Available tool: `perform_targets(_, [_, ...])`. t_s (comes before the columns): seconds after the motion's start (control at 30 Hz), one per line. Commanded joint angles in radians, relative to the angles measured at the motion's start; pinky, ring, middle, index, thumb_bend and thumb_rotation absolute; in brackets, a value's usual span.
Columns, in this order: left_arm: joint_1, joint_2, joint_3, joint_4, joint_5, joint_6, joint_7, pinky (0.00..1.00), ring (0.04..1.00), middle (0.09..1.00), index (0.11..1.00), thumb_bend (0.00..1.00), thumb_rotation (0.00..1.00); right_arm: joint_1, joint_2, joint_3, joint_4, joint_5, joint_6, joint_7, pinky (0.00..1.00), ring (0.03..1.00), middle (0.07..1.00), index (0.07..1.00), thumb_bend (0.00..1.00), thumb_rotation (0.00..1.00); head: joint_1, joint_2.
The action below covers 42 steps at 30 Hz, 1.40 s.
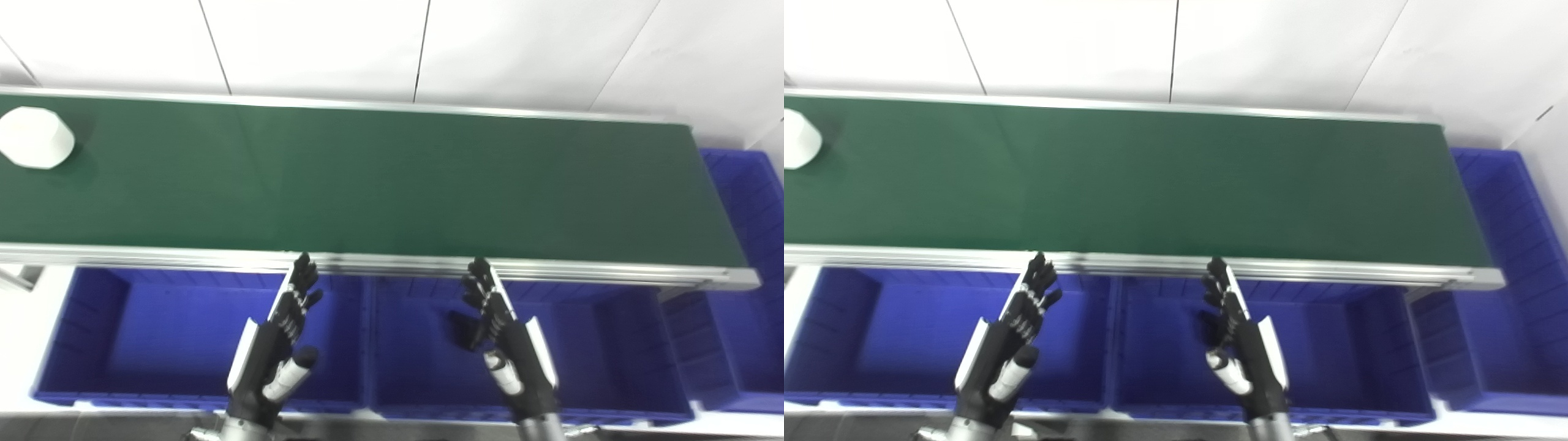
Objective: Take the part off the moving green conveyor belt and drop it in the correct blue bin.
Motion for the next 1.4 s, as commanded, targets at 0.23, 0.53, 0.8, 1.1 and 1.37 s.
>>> perform_targets(0.23, [-0.001, 0.037, 0.02, -0.022, -0.025, -0.033, -0.013, 0.91, 1.0, 1.0, 1.0, 0.98, 0.84, -0.003, 0.045, 0.028, 0.0, -0.025, -0.061, -0.019, 0.87, 0.919, 0.957, 0.972, 0.96, 0.93, -0.05, -0.018])
perform_targets(0.53, [-0.002, 0.043, 0.015, -0.035, -0.003, -0.033, -0.003, 0.91, 0.997, 1.0, 1.0, 0.98, 0.85, -0.005, 0.048, 0.029, -0.004, -0.009, -0.06, -0.015, 0.87, 0.917, 0.959, 0.966, 0.97, 0.89, -0.037, 0.002])
perform_targets(0.8, [0.005, 0.025, 0.012, -0.048, 0.004, -0.021, -0.01, 0.92, 1.0, 1.0, 1.0, 0.97, 0.84, 0.001, 0.026, 0.029, -0.033, -0.011, -0.044, -0.022, 0.87, 0.916, 0.959, 0.971, 0.98, 0.9, -0.006, 0.024])
perform_targets(1.1, [0.023, -0.006, -0.017, -0.158, 0.032, 0.067, 0.003, 0.89, 0.978, 0.992, 1.0, 0.93, 0.85, 0.014, -0.012, 0.015, -0.14, 0.039, 0.033, 0.017, 0.91, 0.95, 0.985, 0.995, 0.9, 0.93, 0.09, 0.206])
perform_targets(1.37, [0.044, -0.036, -0.048, -0.24, 0.046, 0.152, 0.018, 0.94, 0.986, 0.995, 0.989, 0.96, 0.85, 0.014, -0.031, -0.001, -0.199, 0.034, 0.085, 0.032, 0.91, 0.947, 0.988, 1.0, 0.96, 1.0, 0.15, 0.273])
